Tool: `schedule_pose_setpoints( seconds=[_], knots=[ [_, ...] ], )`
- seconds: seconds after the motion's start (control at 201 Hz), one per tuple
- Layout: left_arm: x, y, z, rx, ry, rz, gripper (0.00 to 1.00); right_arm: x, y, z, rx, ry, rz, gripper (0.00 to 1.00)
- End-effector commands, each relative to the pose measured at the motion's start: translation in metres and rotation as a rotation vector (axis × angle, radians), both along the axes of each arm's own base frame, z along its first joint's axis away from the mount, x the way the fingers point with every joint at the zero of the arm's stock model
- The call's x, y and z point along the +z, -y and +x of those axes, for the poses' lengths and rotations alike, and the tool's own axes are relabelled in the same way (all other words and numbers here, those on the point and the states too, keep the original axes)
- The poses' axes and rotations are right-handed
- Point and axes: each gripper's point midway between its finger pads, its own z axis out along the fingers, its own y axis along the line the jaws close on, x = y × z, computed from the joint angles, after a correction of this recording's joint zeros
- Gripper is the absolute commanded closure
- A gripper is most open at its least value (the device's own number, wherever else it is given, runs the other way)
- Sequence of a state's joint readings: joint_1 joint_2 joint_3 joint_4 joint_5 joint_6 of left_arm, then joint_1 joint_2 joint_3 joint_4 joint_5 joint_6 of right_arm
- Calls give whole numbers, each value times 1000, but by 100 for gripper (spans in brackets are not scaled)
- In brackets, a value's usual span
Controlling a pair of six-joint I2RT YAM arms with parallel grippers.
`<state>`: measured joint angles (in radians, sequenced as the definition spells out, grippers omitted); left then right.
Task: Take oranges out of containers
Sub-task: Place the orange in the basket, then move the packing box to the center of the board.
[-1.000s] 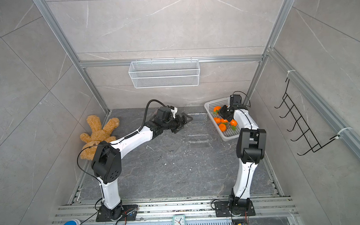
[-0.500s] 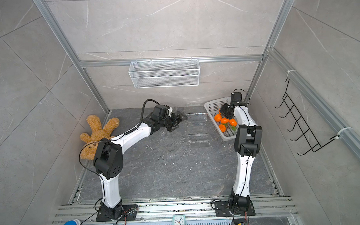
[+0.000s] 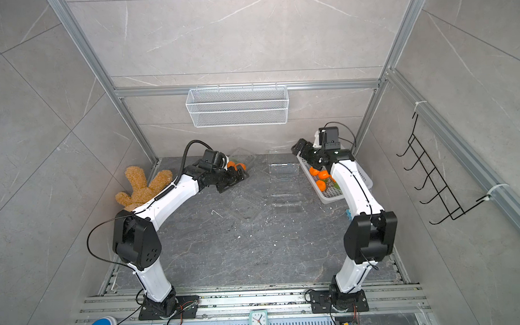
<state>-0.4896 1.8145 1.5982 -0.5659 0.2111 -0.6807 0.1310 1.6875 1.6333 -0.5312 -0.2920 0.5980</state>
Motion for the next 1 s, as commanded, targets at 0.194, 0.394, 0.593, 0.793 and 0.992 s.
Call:
schedule_pose_setpoints(
  seconds=[0.194,0.394,0.593,0.793,0.992],
  knots=[
    [-51,-72,-11,-92,-6,560,11,-39,-52,-67,146,-62,-25,0],
    [-83,-80,3,-142,-25,694,25,-37,-51,-87,161,-49,-10,0],
    [-105,-78,19,-162,-12,738,35,-36,-53,-97,179,-41,7,0],
    [-112,-96,9,-134,-68,798,55,-38,-54,-100,186,-44,19,0],
    [-111,-163,-16,35,-187,765,62,-44,-64,-99,206,-48,39,0]
  ],
)
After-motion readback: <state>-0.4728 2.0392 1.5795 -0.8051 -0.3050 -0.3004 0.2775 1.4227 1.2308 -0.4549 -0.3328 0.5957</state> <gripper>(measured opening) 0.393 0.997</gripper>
